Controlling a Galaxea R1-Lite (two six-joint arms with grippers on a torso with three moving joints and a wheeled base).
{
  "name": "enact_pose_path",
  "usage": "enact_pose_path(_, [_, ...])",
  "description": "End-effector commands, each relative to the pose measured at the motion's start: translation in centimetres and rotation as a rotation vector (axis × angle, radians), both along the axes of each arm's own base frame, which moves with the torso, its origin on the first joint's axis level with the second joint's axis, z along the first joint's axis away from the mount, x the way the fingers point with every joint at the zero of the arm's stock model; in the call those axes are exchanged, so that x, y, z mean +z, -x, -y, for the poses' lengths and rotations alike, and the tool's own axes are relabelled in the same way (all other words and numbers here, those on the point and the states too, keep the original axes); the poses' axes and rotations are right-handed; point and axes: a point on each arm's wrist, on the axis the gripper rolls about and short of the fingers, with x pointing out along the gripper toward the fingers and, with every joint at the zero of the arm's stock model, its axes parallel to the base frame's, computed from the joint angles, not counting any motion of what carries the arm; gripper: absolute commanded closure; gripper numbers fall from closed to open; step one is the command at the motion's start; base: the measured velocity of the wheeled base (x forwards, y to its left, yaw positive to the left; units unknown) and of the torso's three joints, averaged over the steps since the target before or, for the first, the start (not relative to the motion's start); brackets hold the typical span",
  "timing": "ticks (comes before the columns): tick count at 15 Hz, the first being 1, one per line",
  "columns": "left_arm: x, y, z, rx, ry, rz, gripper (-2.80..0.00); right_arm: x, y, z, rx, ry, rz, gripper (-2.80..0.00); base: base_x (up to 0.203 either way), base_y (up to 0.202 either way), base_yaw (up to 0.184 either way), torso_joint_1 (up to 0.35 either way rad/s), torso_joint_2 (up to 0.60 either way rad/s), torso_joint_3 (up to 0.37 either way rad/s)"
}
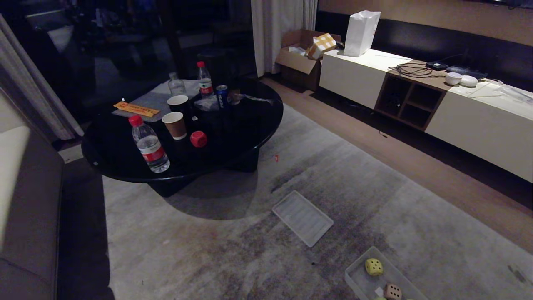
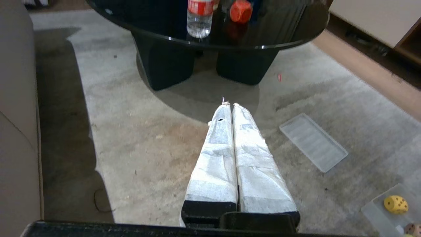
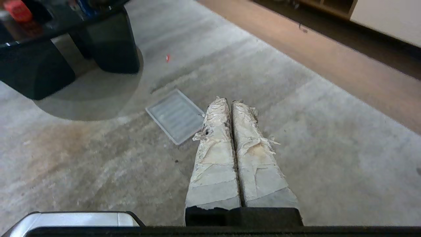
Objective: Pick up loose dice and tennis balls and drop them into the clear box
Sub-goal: Pick up toys out of the box
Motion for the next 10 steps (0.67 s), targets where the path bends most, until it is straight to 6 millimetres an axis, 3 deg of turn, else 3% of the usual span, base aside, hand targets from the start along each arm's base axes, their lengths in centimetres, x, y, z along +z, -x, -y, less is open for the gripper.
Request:
enact_pose_path(1, [0.01, -0.01, 0.0, 0.001, 0.001, -0.001, 0.0, -0.25, -0.08, 0.0, 0.001, 0.0, -0.01, 0.0, 0.0, 0.0, 0.0, 0.002, 0.0, 0.199])
enact_pose_path(7, [0.01, -0.01, 0.0, 0.001, 0.002, 0.0, 0.0, -0.25, -0.08, 0.0, 0.001, 0.0, -0.01, 0.0, 0.0, 0.0, 0.0, 0.003, 0.0, 0.195])
enact_pose_path(10, [0.0, 0.0, 0.0, 0.001, 0.001, 0.001, 0.0, -0.25, -0.08, 0.0, 0.001, 0.0, -0.01, 0.0, 0.0, 0.0, 0.0, 0.002, 0.0, 0.064])
